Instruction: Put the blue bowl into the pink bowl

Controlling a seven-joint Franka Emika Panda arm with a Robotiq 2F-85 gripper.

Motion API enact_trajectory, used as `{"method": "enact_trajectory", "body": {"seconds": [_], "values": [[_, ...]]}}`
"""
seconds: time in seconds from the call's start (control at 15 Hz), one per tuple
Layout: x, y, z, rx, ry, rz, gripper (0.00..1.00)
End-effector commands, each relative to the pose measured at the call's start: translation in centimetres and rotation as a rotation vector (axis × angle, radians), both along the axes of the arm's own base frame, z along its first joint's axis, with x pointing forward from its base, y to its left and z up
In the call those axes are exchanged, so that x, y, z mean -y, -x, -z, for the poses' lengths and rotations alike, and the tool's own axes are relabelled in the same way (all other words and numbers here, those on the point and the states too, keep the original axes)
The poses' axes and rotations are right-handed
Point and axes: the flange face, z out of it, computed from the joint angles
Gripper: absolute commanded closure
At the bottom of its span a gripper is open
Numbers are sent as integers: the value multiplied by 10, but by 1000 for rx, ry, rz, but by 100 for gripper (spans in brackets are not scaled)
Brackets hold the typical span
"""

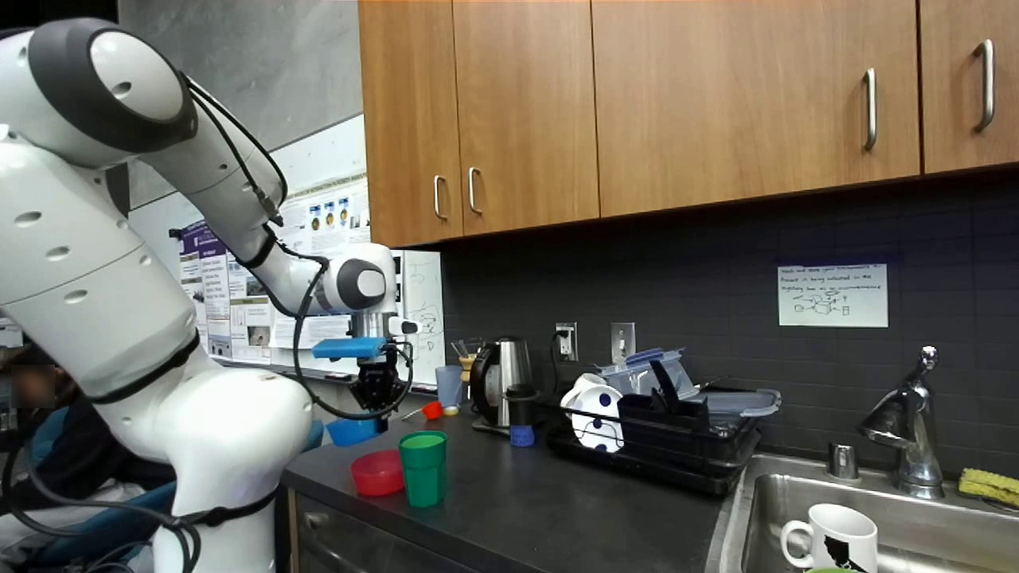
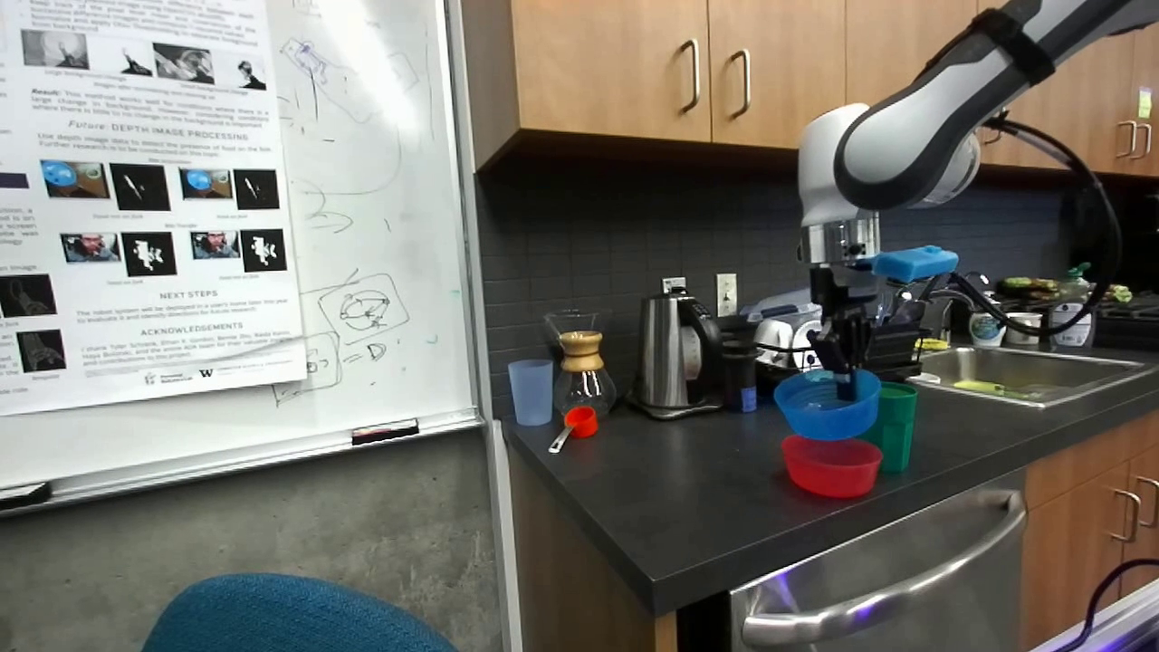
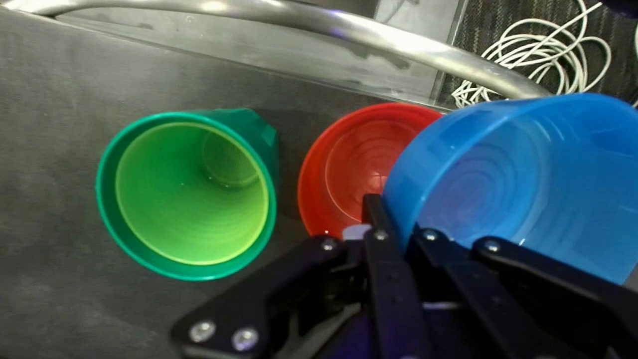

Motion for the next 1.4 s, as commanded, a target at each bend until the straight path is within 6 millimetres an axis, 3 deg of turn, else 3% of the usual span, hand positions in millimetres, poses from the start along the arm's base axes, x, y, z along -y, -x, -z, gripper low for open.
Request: {"method": "enact_trajectory", "body": {"seconds": [0.0,0.6,1.33], "values": [[13,-3,-3,3,30,12,99],[20,-13,17,6,87,11,99],[6,-28,53,39,70,-41,99]]}}
